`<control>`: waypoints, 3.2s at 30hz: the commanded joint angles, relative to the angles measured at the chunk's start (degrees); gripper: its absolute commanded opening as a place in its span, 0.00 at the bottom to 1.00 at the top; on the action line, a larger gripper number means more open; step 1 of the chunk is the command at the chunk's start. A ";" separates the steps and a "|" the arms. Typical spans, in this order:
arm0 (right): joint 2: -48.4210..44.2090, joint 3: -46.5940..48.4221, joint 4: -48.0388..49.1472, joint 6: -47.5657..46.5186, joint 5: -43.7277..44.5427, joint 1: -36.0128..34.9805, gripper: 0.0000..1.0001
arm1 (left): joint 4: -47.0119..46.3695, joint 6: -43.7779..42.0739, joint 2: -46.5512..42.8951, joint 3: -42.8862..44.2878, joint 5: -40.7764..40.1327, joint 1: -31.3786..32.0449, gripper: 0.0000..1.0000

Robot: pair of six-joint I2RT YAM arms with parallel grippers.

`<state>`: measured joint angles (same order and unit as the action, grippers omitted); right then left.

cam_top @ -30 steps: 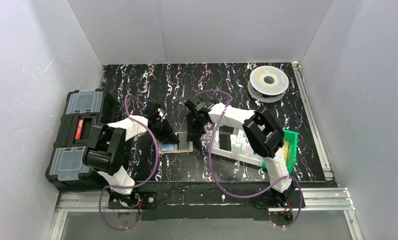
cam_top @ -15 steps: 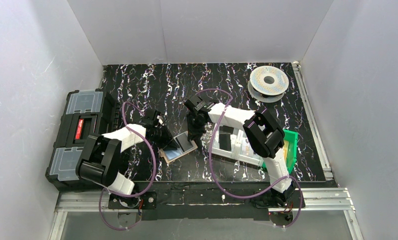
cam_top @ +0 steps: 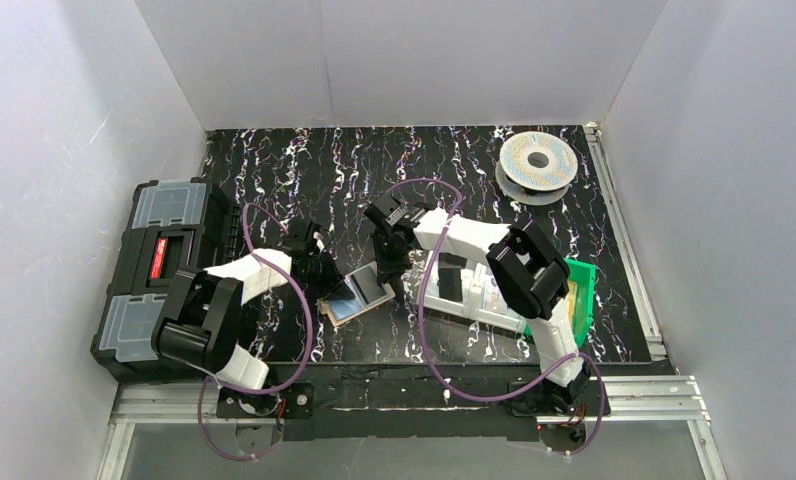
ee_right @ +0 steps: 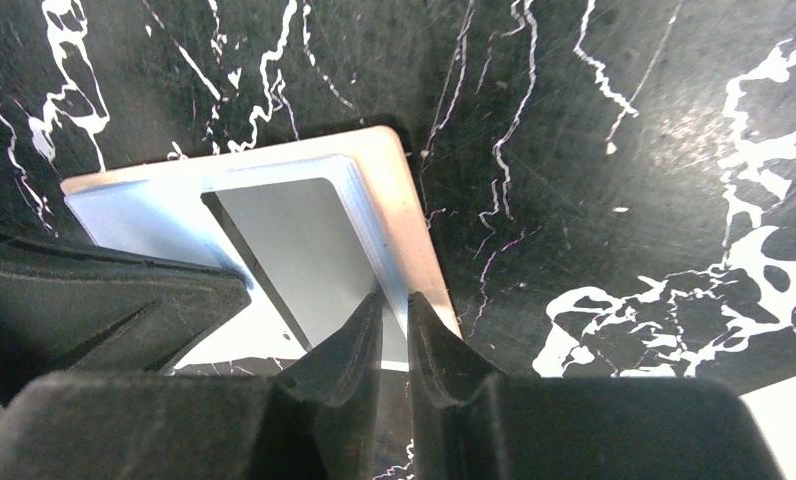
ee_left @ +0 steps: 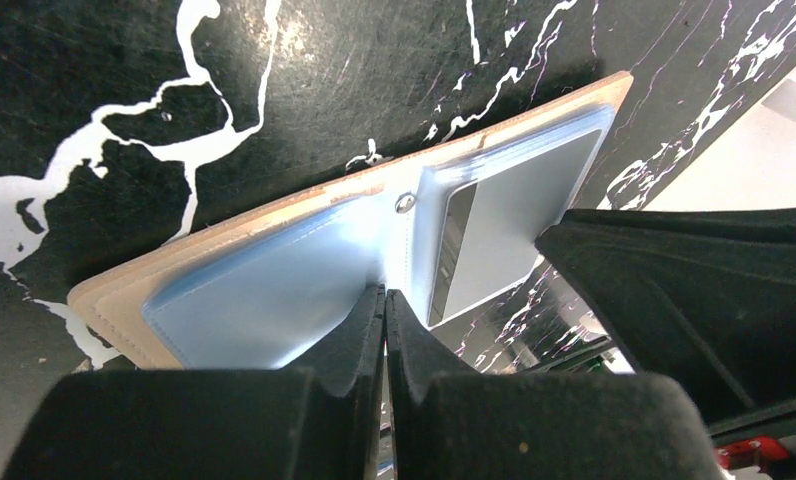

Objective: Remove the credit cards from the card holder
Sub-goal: Remove the credit card from the card holder.

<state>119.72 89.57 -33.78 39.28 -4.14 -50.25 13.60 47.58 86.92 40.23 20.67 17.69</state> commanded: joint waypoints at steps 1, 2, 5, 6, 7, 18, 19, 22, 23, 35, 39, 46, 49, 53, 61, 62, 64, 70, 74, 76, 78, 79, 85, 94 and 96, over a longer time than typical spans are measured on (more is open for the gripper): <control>0.09 2.11 -3.32 -1.45 2.10 -1.67 0.21 | 0.77 -0.94 2.13 -0.71 -2.55 -0.11 0.00; 0.36 2.31 -3.33 -1.47 1.99 -1.91 0.21 | 0.63 -0.97 2.25 -0.77 -2.50 -0.09 0.00; 1.20 3.00 -3.65 -1.38 1.71 -2.54 0.21 | 0.08 -0.99 2.41 -1.03 -2.18 -0.07 0.00; 1.50 3.17 -3.80 -1.30 1.54 -2.58 0.21 | -0.11 -0.91 2.40 -1.10 -2.03 -0.06 0.00; 1.69 3.22 -3.85 -1.26 1.44 -2.57 0.21 | -0.20 -0.88 2.36 -1.11 -1.96 -0.04 0.00; 4.24 4.62 -3.62 -1.27 -1.95 -2.57 0.23 | -1.25 -0.72 0.46 -1.60 -0.14 -0.13 0.00; 4.49 4.56 -3.60 -1.23 -2.01 -2.57 0.23 | -1.03 -0.68 -0.11 -1.68 -0.04 -0.22 0.00; 4.85 4.08 -3.56 -0.96 -2.17 -2.40 0.23 | -0.38 -0.29 -2.82 -2.53 0.28 -0.76 0.03; 4.93 3.94 -3.51 -0.85 -2.27 -2.30 0.23 | -0.33 -0.05 -3.85 -2.91 0.48 -1.02 0.03; 5.88 3.12 -3.26 -0.28 -3.78 -1.52 0.23 | -7.40 3.26 -6.23 -7.63 4.24 -2.32 0.10; 6.09 3.16 -3.17 -0.25 -3.95 -1.52 0.23 | -10.43 4.41 -6.25 -9.10 5.50 -2.91 0.10; 6.41 3.35 -3.26 -0.11 -4.00 -1.52 0.23 | -11.14 5.18 -8.81 -10.95 5.38 -3.51 0.10; 6.53 3.31 -3.27 -0.07 -3.98 -1.52 0.23 | -10.08 5.03 -10.62 -11.16 4.54 -3.58 0.10; 6.72 3.38 -3.11 0.00 -4.09 -1.54 0.23 | -10.11 4.83 -10.81 -11.14 4.34 -3.56 0.10; 6.86 3.50 -3.17 0.05 -4.10 -1.45 0.23 | -11.44 3.73 -6.23 -10.59 4.93 -3.62 0.10; 6.88 3.50 -3.21 0.08 -4.06 -1.46 0.23 | -11.87 3.69 -5.85 -10.70 5.02 -3.59 0.10; 6.93 3.50 -3.19 0.05 -4.10 -1.42 0.23 | -13.02 3.88 -5.12 -10.92 5.41 -3.59 0.10; 7.21 3.64 -3.31 -0.05 -4.44 -1.44 0.22 | -15.96 4.23 -3.23 -10.99 6.45 -3.57 0.10; 7.51 4.23 -3.72 -0.33 -4.41 -1.49 0.23 | -17.70 4.83 -2.51 -11.06 7.60 -3.59 0.11; 7.79 4.73 -4.17 -0.56 -4.46 -1.52 0.25 | -18.28 4.98 -2.17 -11.13 7.89 -3.62 0.10; 7.97 4.90 -4.31 -0.63 -4.43 -1.56 0.27 | -18.35 4.97 -2.10 -11.14 7.97 -3.60 0.10; 8.04 4.91 -4.30 -0.69 -4.47 -1.52 0.28 | -18.18 4.90 -2.13 -11.11 7.91 -3.57 0.09; 8.41 4.80 -4.75 -0.78 -3.98 -1.47 0.30 | -15.70 3.41 -2.97 -10.02 7.12 -3.60 0.00; 8.22 3.76 -4.75 -0.07 -3.32 -0.34 0.29 | -5.70 -0.71 -6.00 -7.58 3.20 -4.16 0.00; 8.08 3.19 -4.37 0.18 -3.43 0.05 0.30 | -4.24 -1.29 -6.77 -7.46 2.73 -4.42 0.00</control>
<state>124.14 94.72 -37.97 39.83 -10.80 -50.80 2.91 49.34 82.52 31.79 27.34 13.63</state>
